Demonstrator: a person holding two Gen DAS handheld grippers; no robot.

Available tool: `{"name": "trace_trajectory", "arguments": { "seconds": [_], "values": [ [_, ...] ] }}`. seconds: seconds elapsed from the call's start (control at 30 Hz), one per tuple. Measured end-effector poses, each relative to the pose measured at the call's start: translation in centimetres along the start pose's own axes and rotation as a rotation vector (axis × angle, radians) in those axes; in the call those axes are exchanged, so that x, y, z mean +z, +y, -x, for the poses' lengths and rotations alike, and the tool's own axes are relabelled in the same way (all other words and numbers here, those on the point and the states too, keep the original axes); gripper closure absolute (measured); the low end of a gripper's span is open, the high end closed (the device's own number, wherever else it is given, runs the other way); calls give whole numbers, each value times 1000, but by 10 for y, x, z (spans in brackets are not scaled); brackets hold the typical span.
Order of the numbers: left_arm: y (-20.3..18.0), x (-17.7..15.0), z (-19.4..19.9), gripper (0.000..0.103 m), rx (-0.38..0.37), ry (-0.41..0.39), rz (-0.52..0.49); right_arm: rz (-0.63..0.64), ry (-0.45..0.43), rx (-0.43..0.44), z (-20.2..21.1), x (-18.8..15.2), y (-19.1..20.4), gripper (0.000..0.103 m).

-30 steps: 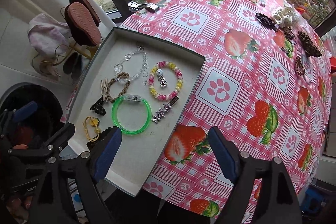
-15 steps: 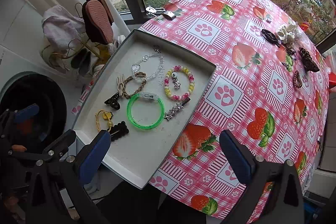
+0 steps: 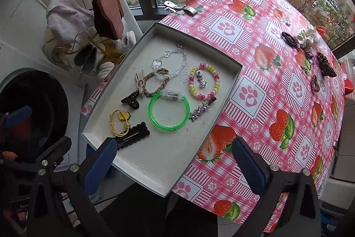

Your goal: Organize jewelry

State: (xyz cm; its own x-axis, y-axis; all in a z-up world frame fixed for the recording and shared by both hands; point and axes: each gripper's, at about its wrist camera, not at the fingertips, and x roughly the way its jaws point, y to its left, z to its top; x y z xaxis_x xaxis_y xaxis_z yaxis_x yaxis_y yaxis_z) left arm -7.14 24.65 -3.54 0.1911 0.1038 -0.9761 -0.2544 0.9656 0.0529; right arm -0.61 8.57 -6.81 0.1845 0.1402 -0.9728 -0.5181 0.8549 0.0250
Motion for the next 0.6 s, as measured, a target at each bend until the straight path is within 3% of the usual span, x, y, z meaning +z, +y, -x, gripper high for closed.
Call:
{"name": "trace_trajectory", "arguments": {
  "seconds": [0.6],
  "values": [
    [17,7,-6,0,4,24,-54,-48,-14,-14,-4,5,21,0]
  ]
}}
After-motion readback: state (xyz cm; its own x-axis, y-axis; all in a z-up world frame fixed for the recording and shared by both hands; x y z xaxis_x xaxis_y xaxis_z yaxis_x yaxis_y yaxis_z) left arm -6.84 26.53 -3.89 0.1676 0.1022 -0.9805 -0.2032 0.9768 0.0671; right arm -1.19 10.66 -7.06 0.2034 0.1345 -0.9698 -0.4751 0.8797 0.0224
